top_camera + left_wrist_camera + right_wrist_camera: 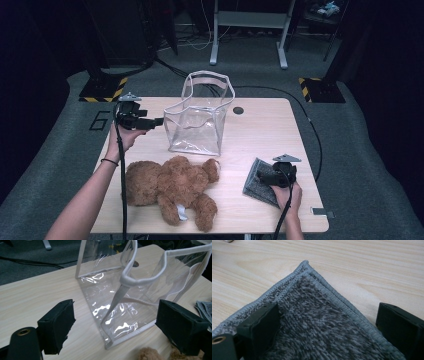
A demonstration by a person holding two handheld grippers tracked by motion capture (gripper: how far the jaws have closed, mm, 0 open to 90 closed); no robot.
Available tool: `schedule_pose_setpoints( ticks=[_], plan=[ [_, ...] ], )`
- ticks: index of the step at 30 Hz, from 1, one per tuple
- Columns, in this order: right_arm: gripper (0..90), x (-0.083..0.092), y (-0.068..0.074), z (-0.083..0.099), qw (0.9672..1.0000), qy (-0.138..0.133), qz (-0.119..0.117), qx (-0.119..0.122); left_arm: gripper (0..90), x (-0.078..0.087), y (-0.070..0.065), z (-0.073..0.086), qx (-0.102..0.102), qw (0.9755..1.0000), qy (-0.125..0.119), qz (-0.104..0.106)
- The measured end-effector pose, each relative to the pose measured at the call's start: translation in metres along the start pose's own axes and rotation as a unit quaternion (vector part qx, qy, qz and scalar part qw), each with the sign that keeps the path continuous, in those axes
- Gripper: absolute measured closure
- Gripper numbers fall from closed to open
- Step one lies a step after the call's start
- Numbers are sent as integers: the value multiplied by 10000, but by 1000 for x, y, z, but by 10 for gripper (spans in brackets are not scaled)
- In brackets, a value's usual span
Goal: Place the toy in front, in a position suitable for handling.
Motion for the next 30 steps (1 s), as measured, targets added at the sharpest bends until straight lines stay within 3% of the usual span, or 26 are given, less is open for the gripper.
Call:
schedule_pose_setpoints(
  ticks=[3, 14, 23, 28, 30],
  plan=[
    [49, 0, 0, 0, 10000, -10, 0, 23, 221, -7, -2, -5, 9, 9999, -71, 93],
    [52, 0, -1, 0, 10000, -30, 11, 37, 348, -29, -12, -21, -337, 9992, 38, 205],
    [52, 0, -1, 0, 10000, -32, 8, 41, 556, -36, -17, -22, -485, 9988, -34, -3],
    [50, 3, -3, -1, 9996, -101, -218, -156, 648, -36, -16, -23, -489, 9988, -14, -54],
    [55, 9, -5, -3, 9989, -277, -352, -146, 680, -36, -16, -23, -496, 9987, -2, -67]
  ],
)
Point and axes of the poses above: each handheld gripper's, and its own axes: x roughly backward along the jaws, z roughly out of its underside, y roughly to its left, the point moved 2 cm from there along -x, roughly forward along the jaws, and after that the axes turned 1 degree about -x, right-handed, at the moved point
